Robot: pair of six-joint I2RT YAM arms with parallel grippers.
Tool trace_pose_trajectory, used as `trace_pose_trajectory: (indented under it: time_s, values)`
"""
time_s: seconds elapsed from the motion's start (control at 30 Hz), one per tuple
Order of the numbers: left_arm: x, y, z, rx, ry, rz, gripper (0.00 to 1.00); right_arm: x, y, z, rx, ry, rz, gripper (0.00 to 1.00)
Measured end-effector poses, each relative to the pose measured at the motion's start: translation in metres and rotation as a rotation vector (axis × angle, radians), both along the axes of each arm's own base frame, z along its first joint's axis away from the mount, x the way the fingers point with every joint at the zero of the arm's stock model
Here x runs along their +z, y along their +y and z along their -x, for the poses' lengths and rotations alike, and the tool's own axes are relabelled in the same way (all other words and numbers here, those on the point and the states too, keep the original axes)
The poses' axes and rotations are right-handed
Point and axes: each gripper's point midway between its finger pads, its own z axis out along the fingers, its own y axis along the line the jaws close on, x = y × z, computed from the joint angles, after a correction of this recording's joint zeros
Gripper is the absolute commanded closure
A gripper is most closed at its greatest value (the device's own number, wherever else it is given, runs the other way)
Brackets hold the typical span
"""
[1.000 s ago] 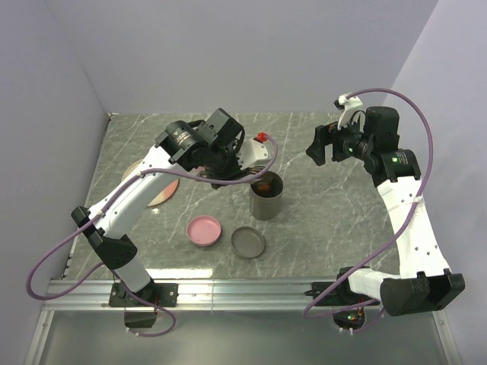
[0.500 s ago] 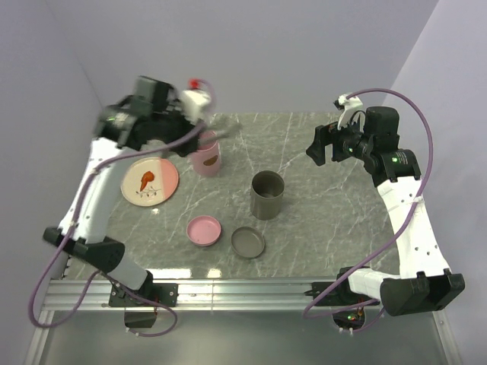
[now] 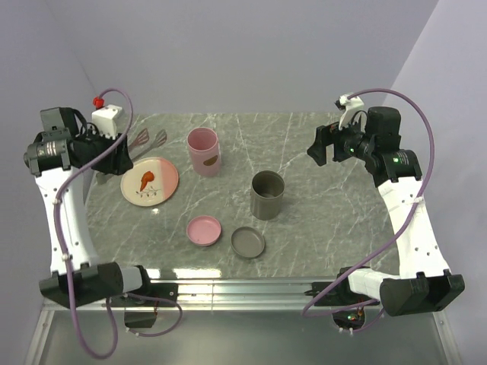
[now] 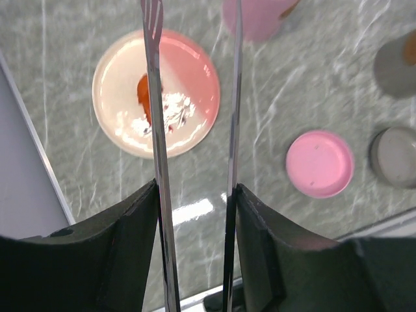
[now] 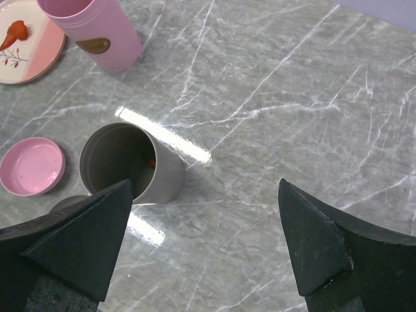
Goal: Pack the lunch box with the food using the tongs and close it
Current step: Pick up the fake food from the plate.
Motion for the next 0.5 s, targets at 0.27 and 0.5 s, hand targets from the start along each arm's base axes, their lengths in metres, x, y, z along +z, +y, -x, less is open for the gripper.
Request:
trace_pose_trajectory:
  time_s: [0.27,0.5]
  values:
    - [-0.055,0.048,-0.013,-0.049,0.164,-0.025,0.47,-0.003,0.0,0.001,0.003,0.006,-0.001,0.01]
    - [-0.094,0.075,-0.02,-0.133,0.233,-0.111,0.48,-0.005,0.0,0.001,0.002,0.012,-0.001,0.01]
